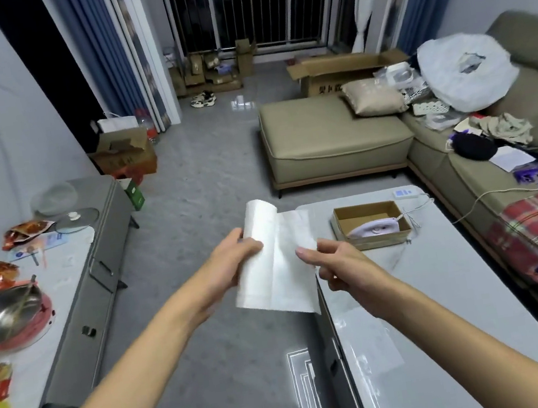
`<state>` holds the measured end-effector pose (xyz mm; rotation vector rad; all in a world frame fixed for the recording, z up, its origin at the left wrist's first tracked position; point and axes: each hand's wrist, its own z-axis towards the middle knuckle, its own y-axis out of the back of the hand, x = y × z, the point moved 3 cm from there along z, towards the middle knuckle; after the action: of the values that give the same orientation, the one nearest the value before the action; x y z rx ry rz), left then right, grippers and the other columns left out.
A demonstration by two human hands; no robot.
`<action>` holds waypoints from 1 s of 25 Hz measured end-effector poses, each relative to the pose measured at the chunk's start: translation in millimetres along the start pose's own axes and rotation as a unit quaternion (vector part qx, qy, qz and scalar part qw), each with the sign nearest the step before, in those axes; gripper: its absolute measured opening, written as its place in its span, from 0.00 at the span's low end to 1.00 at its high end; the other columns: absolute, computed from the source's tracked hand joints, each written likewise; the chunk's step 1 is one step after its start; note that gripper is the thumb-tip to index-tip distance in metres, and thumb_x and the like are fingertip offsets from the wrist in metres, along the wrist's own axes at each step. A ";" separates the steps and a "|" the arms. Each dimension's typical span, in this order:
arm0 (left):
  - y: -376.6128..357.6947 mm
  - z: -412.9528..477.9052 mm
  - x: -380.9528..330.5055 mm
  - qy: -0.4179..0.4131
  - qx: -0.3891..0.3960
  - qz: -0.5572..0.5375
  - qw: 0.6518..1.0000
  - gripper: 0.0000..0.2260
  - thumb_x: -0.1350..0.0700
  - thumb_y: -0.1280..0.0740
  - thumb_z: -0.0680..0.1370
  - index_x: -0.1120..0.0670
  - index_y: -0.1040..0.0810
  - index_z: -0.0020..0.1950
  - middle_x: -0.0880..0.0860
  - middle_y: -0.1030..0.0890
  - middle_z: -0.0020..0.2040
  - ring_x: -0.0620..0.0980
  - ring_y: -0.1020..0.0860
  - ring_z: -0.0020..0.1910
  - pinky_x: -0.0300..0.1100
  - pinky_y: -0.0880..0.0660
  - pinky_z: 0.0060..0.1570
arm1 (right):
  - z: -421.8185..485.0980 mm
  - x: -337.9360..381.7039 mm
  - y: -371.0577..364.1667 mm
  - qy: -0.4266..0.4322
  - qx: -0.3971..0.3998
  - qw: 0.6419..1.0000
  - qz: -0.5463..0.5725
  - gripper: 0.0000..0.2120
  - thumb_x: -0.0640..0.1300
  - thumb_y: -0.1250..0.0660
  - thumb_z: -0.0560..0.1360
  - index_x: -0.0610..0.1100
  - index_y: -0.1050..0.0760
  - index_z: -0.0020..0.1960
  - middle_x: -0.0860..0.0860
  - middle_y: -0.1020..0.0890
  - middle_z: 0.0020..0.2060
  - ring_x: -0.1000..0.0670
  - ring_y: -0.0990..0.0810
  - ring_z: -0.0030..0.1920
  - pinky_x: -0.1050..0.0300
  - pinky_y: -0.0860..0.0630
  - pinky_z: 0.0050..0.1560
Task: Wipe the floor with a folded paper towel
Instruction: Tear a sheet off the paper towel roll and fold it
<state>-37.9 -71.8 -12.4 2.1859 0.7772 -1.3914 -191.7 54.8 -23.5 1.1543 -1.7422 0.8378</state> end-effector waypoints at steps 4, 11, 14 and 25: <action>23.4 -28.5 8.4 0.053 0.034 -0.186 0.980 0.16 0.56 0.37 0.76 0.61 0.23 0.62 0.59 0.18 0.58 0.57 0.20 0.59 0.55 0.27 0.63 | -24.6 -7.9 -61.6 -0.018 -0.032 0.984 0.175 0.05 0.43 0.26 0.72 0.42 0.20 0.43 0.48 0.13 0.43 0.50 0.14 0.43 0.61 0.20 0.34; 40.0 -39.4 33.5 0.090 0.008 -0.229 0.969 0.24 0.51 0.26 0.71 0.57 0.24 0.65 0.57 0.18 0.59 0.57 0.20 0.59 0.55 0.26 0.63 | -25.6 5.5 -75.8 0.021 -0.097 0.988 0.121 0.16 0.49 0.29 0.70 0.42 0.21 0.54 0.47 0.14 0.47 0.47 0.15 0.48 0.53 0.20 0.47; 39.1 -36.2 36.5 0.100 0.000 -0.248 0.964 0.28 0.56 0.24 0.67 0.60 0.25 0.65 0.59 0.18 0.59 0.57 0.20 0.59 0.56 0.25 0.60 | -22.2 17.6 -71.7 0.013 -0.024 0.982 0.185 0.16 0.49 0.34 0.72 0.42 0.20 0.56 0.45 0.15 0.50 0.45 0.16 0.49 0.51 0.22 0.47; 43.4 -12.5 17.0 0.083 -0.086 -0.211 0.970 0.28 0.64 0.24 0.65 0.60 0.26 0.64 0.62 0.18 0.55 0.60 0.17 0.50 0.57 0.20 0.48 | 9.0 -14.7 26.7 -0.052 -0.220 0.947 0.230 0.08 0.40 0.40 0.77 0.40 0.27 0.54 0.44 0.22 0.45 0.47 0.23 0.40 0.55 0.29 0.37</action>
<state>4.8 -92.7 -20.3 2.0971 1.4368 -1.2738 -216.3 61.5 -42.5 0.5071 -2.1895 0.6069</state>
